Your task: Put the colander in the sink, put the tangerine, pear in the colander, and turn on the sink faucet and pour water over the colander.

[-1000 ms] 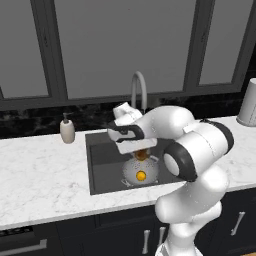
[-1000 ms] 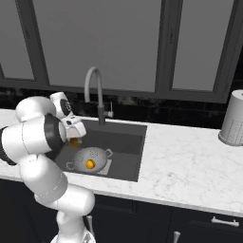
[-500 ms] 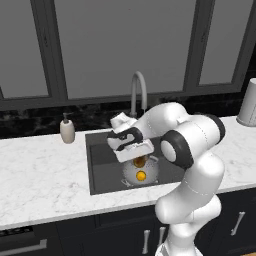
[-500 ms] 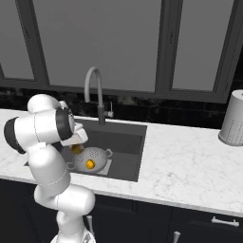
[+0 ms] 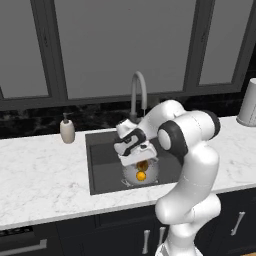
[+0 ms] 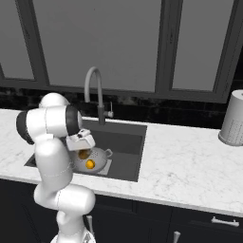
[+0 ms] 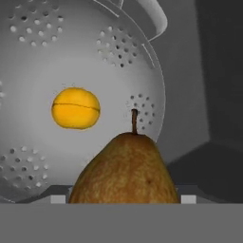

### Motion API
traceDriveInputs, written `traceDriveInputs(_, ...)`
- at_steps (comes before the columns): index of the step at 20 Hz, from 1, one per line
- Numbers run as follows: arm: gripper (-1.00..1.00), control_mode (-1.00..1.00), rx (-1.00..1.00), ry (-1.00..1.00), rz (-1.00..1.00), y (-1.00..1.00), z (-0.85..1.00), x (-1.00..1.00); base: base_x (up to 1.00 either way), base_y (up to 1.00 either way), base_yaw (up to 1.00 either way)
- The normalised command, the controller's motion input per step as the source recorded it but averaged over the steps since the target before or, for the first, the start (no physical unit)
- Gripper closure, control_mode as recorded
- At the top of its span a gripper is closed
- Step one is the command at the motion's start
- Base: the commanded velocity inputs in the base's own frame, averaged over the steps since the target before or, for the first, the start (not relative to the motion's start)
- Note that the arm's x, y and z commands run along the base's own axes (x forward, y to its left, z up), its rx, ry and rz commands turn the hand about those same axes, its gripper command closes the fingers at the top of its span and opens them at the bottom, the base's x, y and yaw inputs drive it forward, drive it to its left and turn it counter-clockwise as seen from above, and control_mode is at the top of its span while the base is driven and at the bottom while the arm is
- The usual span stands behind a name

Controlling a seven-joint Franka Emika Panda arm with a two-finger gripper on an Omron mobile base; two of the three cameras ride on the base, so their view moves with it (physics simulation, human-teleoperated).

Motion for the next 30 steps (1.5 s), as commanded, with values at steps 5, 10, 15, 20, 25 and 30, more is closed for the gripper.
traceDriveInputs(5, 1.00, -1.00, 0.04, 0.00, 0.03, -0.01, -0.40, 0.24, 0.00, 0.00, 0.00)
traceDriveInputs(10, 1.00, -1.00, 0.05, 0.00, 0.03, 0.00, -0.44, 0.31, 0.00, 0.00, 0.00)
traceDriveInputs(15, 1.00, -1.00, 0.07, -0.01, 0.05, 0.00, -0.29, 0.37, 0.00, 0.00, 0.00)
traceDriveInputs(20, 1.00, -1.00, 0.02, 0.00, 0.02, 0.01, -0.22, 0.41, 0.00, 0.00, 0.00)
traceDriveInputs(25, 1.00, -1.00, 0.02, 0.00, 0.00, 0.00, -0.39, 0.06, 0.00, 0.00, 0.00)
traceDriveInputs(30, -1.00, -1.00, 0.00, -0.07, 0.01, 0.00, -0.36, -0.20, 0.00, 0.00, 0.00)
